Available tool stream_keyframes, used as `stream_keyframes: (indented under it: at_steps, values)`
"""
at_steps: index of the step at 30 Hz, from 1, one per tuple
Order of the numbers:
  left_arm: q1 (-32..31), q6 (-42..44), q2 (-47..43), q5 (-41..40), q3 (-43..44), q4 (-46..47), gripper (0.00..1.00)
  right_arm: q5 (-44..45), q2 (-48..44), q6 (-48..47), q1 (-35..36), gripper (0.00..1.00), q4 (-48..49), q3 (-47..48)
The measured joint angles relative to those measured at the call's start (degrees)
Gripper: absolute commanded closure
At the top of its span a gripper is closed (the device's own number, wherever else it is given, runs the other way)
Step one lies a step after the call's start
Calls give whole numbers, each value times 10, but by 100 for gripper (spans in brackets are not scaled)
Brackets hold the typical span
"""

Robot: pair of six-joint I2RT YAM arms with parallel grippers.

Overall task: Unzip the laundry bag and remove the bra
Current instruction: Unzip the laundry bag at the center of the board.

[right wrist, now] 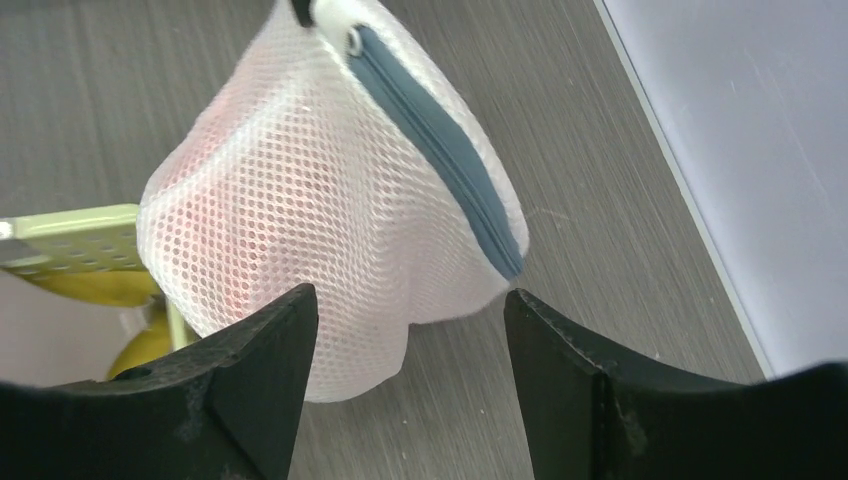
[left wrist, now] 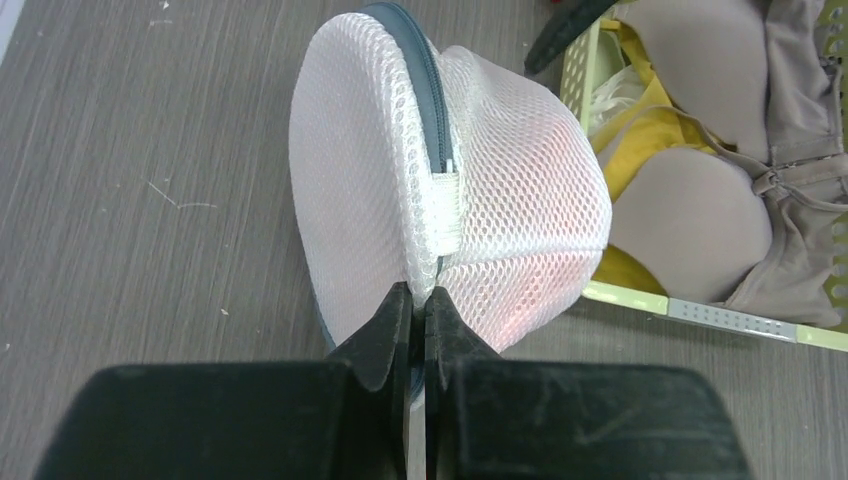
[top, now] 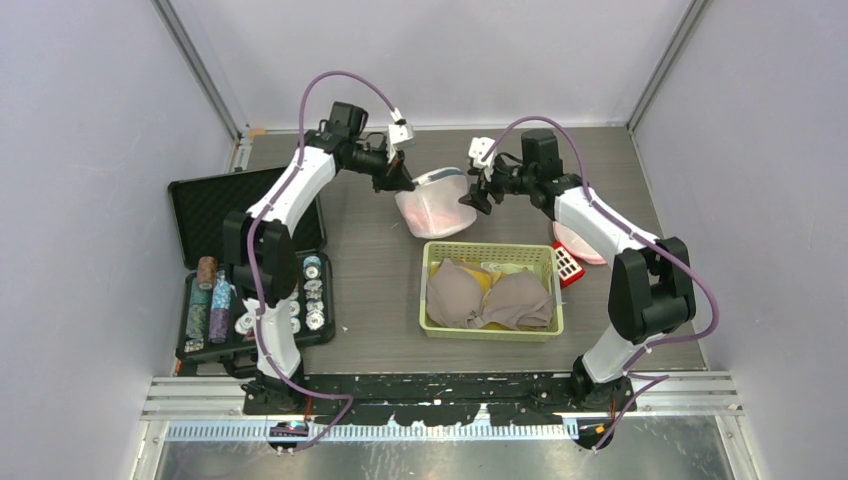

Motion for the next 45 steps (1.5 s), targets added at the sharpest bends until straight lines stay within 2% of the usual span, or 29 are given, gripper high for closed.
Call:
stream_keyframes:
  at_steps: [7, 12, 20, 26, 33, 45]
  values:
    - [-28, 73, 7, -1, 61, -110, 100, -34, -12, -15, 24, 25, -36, 28]
    - [-44, 98, 18, -2, 82, -153, 100, -49, -12, -28, 33, 26, -46, 45]
    - [-47, 126, 21, -2, 99, -197, 100, -57, -8, -120, 38, 22, -108, 63]
    - [-48, 160, 41, -3, 152, -252, 100, -59, -5, -167, 39, 22, -133, 78]
    - [-49, 190, 46, -16, 163, -274, 100, -67, -9, -191, 38, 14, -160, 78]
    - [-50, 222, 48, -45, 192, -278, 100, -71, -22, -183, 19, 11, -167, 84]
